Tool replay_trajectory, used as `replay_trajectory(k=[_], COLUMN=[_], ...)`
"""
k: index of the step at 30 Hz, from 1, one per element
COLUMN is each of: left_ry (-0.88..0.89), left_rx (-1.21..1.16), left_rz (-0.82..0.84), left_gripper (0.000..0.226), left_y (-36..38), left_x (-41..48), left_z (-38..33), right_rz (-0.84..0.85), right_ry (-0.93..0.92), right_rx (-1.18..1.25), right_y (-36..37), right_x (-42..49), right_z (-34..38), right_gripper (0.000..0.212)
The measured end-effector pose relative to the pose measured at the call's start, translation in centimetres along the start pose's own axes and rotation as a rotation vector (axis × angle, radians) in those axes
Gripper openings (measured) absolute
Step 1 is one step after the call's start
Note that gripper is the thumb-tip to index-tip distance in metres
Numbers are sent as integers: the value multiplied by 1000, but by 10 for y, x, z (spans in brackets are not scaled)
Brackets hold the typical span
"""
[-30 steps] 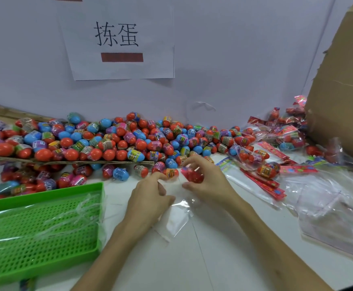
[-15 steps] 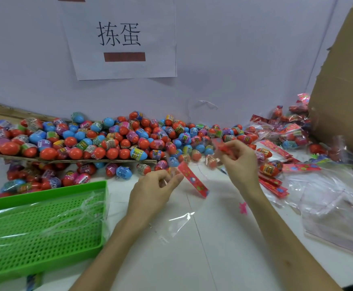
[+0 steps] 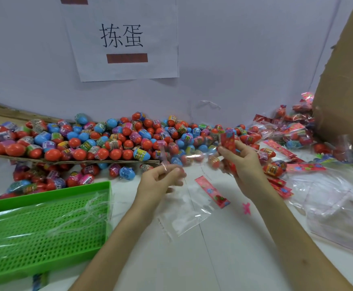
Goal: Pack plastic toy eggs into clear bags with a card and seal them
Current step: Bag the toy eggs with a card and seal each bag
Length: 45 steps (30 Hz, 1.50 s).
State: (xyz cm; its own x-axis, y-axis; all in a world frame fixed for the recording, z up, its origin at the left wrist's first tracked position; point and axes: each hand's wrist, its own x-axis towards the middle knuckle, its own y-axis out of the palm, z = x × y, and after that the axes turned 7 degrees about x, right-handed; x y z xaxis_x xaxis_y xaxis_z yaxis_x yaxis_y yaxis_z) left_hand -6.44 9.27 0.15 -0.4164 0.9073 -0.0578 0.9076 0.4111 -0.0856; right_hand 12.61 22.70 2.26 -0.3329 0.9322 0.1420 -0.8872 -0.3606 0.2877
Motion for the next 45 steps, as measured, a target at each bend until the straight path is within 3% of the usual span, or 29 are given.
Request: replay_trajectory(k=[6,10,13,17,20,23,26,29,33,37,45], left_ry=[26,-1,-1,25,73,119,183,296,430,441,416], left_rx=[-127,-155,-170,-160,-109,-36,65,267,580,609,477], left_rz=[-2,-69,-105,-175,-152,-148,-162,-219,-343,-369,-230], left_gripper=[16,13,16,15,20,24,33,35,31,48,41], left_y=[-5,-2,-1,-1,0,3,5,6,9,8,7], left_x=[-2,-4,-4,-3,-4,-5,-7,-12,-15,-11,-9], left_z=[-2,-3,-3,-1,0,0,0,0,6,7,5], right_rz=[-133,-276,-175,139,306,372,409,506,453,416,405], right_ry=[-62,-407,-592,-620,-575,-517,-344,-115,-124,-89,33], right_rx=[-191,-514,-596,-682,-738,-690,-548,-258,-192,-186,-151], right_y=[5,13,23,39,44,48,52,58,63,60,52], right_x=[-1,-8,-14,-24,-30,-36,-39,-42,-42,-39,-31], right_z=[-3,-8,-11,-22,-31,-34,-31,-28,-31,-28,-22], right_gripper=[25,37,28,25,32,39,46,51,16,16,32])
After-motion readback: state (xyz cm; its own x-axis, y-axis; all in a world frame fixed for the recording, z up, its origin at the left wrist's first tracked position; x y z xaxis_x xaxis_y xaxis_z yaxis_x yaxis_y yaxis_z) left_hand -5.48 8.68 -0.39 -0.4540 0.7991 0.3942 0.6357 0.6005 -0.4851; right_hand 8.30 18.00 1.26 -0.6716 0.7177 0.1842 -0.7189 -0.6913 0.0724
